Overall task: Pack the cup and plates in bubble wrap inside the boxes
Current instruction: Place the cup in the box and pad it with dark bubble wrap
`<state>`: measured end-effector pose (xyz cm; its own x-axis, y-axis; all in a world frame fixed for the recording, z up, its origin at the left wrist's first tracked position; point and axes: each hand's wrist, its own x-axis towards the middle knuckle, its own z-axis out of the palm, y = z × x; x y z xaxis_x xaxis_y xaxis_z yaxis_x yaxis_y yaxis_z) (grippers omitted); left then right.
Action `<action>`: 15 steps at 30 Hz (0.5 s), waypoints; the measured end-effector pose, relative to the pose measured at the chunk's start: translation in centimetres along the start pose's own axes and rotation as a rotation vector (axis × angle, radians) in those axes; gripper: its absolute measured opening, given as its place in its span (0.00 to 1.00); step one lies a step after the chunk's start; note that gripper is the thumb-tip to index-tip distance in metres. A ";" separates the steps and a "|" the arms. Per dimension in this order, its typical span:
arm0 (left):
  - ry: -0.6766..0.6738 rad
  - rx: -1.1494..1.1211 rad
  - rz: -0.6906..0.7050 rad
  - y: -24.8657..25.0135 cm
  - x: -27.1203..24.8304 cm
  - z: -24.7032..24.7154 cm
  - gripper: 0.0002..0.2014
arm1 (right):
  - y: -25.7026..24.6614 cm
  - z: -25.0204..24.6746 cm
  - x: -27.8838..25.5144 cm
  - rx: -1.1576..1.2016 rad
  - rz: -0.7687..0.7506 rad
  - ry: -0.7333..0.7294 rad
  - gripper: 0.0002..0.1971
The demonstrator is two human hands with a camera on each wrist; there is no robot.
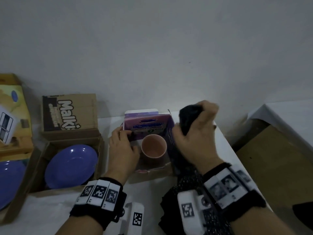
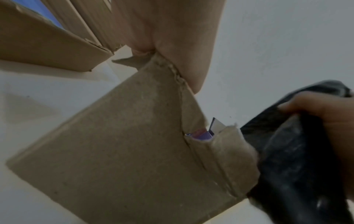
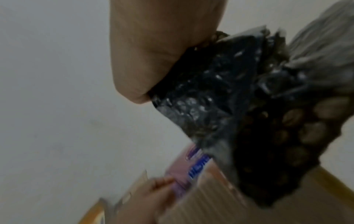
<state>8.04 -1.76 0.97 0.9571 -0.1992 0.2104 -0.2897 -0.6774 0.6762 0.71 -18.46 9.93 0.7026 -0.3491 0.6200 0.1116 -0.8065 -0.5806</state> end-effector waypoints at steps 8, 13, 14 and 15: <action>-0.022 -0.059 0.008 -0.2 -0.2 -0.1 0.19 | 2.9 1.5 -3.2 -0.384 0.073 -0.828 0.26; -0.017 -0.091 -0.003 -0.3 -0.2 0.0 0.19 | 1.8 -1.8 0.7 -0.383 0.083 -0.755 0.22; -0.013 -0.095 0.001 -0.3 -0.1 0.0 0.19 | 1.6 -2.4 1.3 -0.408 0.076 -0.684 0.19; -0.010 -0.098 0.005 -0.3 -0.1 0.0 0.18 | 1.4 -2.9 1.8 -0.427 0.056 -0.581 0.15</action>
<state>7.99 -1.53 0.73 0.9555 -0.2096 0.2075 -0.2934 -0.6042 0.7409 0.05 -21.59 11.75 0.9726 -0.1810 0.1462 -0.1362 -0.9524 -0.2727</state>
